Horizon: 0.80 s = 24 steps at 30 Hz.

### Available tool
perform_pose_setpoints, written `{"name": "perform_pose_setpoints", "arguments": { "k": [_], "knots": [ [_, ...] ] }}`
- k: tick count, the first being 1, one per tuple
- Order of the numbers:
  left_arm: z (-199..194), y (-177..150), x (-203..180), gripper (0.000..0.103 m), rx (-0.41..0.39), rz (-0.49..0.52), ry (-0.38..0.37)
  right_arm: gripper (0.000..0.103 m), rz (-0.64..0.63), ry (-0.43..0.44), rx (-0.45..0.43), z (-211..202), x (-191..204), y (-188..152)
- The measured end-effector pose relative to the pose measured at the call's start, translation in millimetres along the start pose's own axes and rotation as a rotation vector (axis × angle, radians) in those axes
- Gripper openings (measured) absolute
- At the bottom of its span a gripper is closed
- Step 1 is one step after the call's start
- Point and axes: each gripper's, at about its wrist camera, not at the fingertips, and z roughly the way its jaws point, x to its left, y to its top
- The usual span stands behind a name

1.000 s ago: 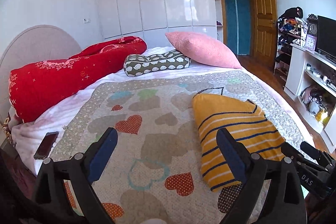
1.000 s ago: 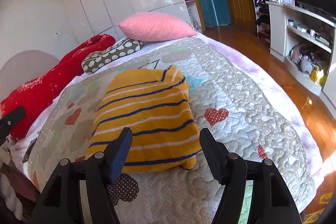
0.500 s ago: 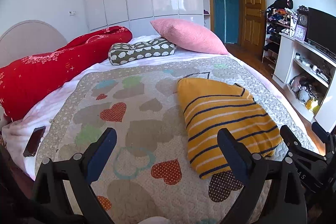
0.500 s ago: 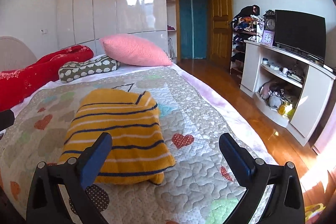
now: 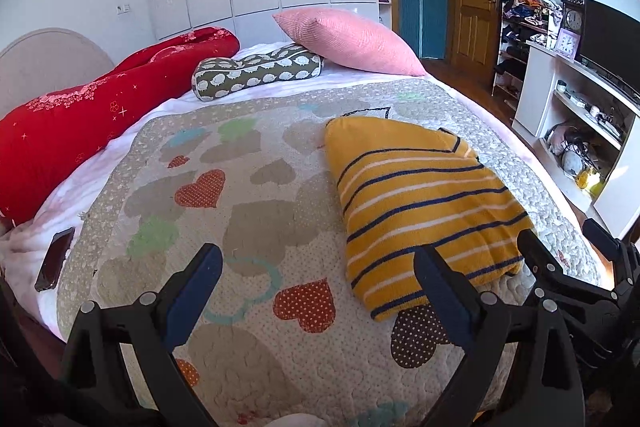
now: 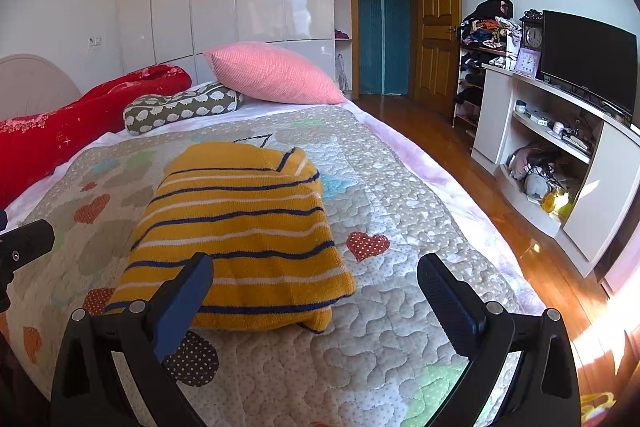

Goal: Fold small clothes
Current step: 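Open both tools and pull them back from the folded sweater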

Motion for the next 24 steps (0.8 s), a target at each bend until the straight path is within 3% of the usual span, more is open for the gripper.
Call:
{"name": "perform_pose_setpoints", "arguments": {
  "k": [10, 15, 19, 24],
  "knots": [
    [5.6, -2.9, 1.7, 0.096, 0.029, -0.009, -0.009, 0.103, -0.002, -0.011, 0.024, 4.3, 1.0, -2.7],
    [24.3, -9.1, 13.9, 0.096, 0.126, -0.073, -0.072, 0.103, 0.002, -0.015, 0.053, 9.8, -0.4, -3.5],
    [47.4, -20.5, 24.8, 0.096, 0.184, -0.085, -0.009, 0.103, 0.053, -0.021, 0.102, 19.5, -12.1, -4.8],
    [83.5, -45.1, 34.1, 0.096, 0.301, -0.06, 0.076, 0.103, 0.091, 0.018, 0.255, 44.7, -24.4, -19.1]
  ]
}}
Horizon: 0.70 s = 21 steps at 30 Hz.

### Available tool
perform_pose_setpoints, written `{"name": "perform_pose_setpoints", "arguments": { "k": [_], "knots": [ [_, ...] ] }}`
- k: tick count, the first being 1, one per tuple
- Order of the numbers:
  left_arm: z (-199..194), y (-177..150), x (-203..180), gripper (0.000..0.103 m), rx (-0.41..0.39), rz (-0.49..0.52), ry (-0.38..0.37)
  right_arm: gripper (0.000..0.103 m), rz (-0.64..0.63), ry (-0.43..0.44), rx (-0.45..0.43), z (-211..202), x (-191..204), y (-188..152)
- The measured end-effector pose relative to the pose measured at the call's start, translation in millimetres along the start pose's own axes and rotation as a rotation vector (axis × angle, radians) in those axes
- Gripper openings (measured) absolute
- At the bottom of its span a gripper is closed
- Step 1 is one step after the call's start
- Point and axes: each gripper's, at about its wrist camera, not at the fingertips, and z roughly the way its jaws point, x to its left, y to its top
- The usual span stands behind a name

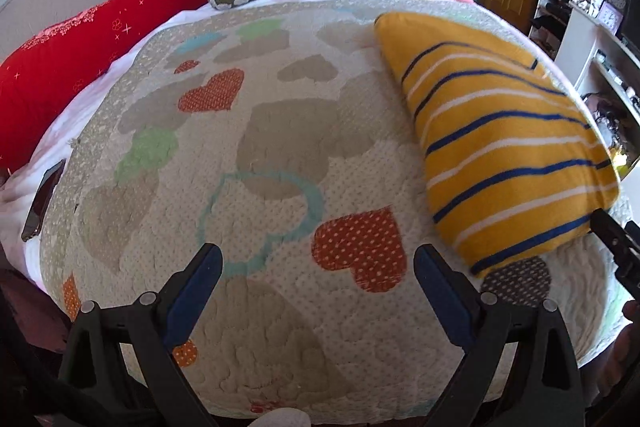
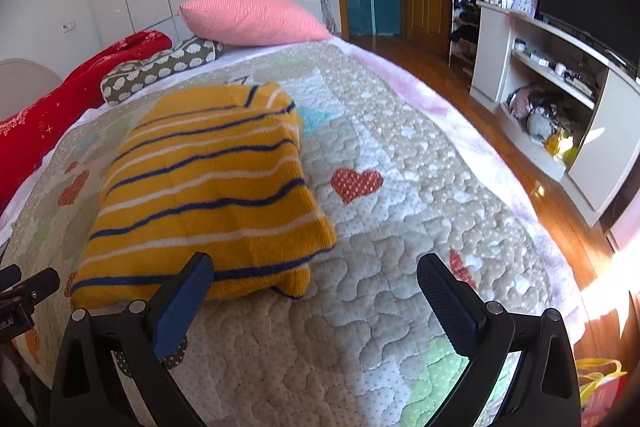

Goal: Fold small clothes

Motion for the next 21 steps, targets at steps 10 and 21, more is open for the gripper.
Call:
{"name": "perform_pose_setpoints", "arguments": {
  "k": [10, 21],
  "knots": [
    [23.6, -22.3, 7.7, 0.097, 0.063, -0.028, -0.034, 0.103, -0.013, 0.022, 0.141, 30.7, 2.2, -23.1],
    [9.8, -21.9, 16.3, 0.077, 0.074, -0.045, -0.156, 0.103, -0.1, 0.142, 0.142, 28.2, -7.5, -30.5]
  ]
}}
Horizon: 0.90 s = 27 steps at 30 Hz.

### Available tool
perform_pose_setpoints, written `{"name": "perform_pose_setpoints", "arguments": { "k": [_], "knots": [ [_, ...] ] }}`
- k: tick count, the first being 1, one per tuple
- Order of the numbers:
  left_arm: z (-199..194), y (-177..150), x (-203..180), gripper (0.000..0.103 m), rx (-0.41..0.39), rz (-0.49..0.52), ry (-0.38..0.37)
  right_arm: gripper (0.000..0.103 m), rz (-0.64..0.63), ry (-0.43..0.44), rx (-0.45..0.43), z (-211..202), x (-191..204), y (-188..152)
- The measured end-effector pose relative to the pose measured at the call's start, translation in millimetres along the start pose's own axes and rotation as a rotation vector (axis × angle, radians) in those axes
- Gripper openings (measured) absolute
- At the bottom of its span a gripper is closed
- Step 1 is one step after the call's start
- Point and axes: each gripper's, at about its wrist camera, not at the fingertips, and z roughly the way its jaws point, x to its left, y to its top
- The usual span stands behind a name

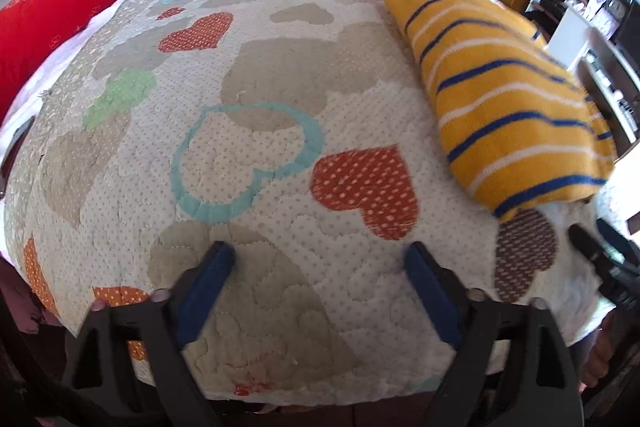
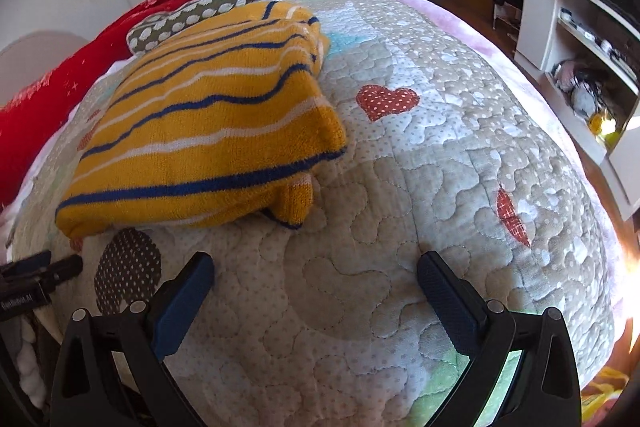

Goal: Fold small clothes

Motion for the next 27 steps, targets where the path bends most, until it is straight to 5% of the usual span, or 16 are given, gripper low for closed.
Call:
{"name": "perform_pose_setpoints", "arguments": {
  "k": [5, 10, 12, 19, 22, 23, 24, 27],
  "knots": [
    [-30.5, 31.5, 2.0, 0.075, -0.056, 0.002, -0.129, 0.099, -0.018, 0.101, -0.049, -32.1, -6.5, 5.0],
    [-13.4, 86.1, -6.9, 0.077, -0.032, 0.021, -0.237, 0.099, 0.057, 0.196, -0.14, -52.8, -30.3, 61.4],
    [6.7, 107.1, -16.5, 0.077, -0.001, 0.037, -0.302, 0.099, 0.047, 0.262, -0.139, -38.6, -31.6, 91.3],
    [78.9, 158.8, -44.8, 0.078, 0.158, 0.033, -0.563, 0.098, 0.039, 0.268, -0.02, 69.9, -24.6, 165.1],
    [96.2, 161.7, -53.6, 0.08, 0.182, -0.006, -0.583, 0.081, 0.111, 0.377, 0.057, 112.3, -24.8, 174.0],
    [97.8, 160.8, -53.4, 0.079, 0.178, -0.024, -0.594, 0.066, 0.157, 0.414, 0.064, 118.7, -25.2, 174.0],
    [96.2, 160.5, -52.2, 0.072, 0.168, -0.036, -0.611, 0.053, 0.2, 0.454, 0.075, 121.8, -24.8, 175.0],
    [83.0, 160.1, -42.7, 0.054, 0.15, -0.046, -0.659, 0.042, 0.277, 0.501, 0.082, 114.8, -16.1, 175.3]
  ]
}}
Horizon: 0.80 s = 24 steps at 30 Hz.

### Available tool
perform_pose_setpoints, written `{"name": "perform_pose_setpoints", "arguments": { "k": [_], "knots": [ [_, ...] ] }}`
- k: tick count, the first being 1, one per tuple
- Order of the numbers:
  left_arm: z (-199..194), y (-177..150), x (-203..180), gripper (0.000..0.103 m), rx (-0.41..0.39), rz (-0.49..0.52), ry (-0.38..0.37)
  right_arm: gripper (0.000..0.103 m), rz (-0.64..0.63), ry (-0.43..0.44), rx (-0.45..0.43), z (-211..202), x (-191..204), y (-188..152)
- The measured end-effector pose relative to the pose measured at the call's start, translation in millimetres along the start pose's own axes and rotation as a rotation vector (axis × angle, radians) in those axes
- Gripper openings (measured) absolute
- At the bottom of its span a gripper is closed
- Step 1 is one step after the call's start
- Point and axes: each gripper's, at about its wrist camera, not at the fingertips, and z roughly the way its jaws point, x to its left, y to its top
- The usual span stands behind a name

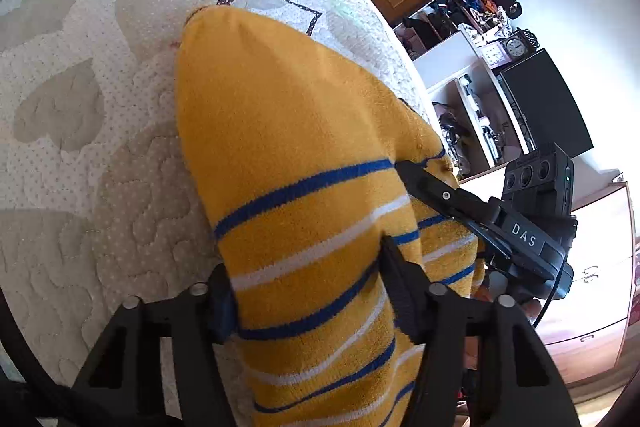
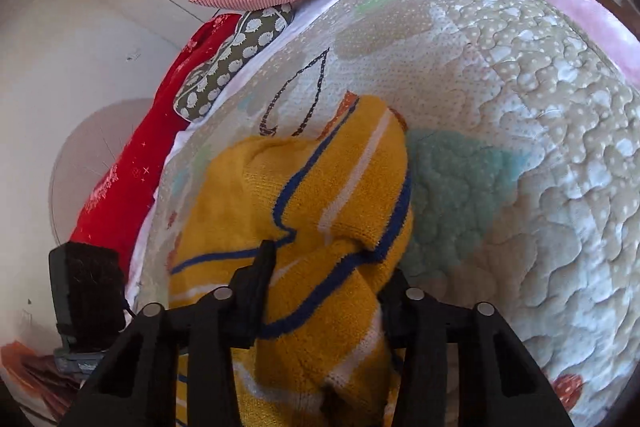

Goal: Fold small clothes

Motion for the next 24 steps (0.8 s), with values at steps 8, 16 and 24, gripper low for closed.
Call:
{"name": "perform_pose_setpoints", "arguments": {
  "k": [8, 16, 24],
  "knots": [
    [-61.5, 32.9, -13.1, 0.054, -0.106, 0.048, 0.076, 0.035, -0.148, 0.087, -0.078, -13.8, 90.0, 17.4],
    [-44.5, 40.7, 22.9, 0.059, -0.109, 0.005, 0.368, 0.046, -0.228, -0.319, -0.107, 33.2, 87.3, 30.9],
    [-106.3, -21.5, -8.5, 0.061, -0.339, 0.088, 0.531, 0.057, -0.366, -0.19, -0.156, -15.5, 127.0, -10.7]
  ]
}}
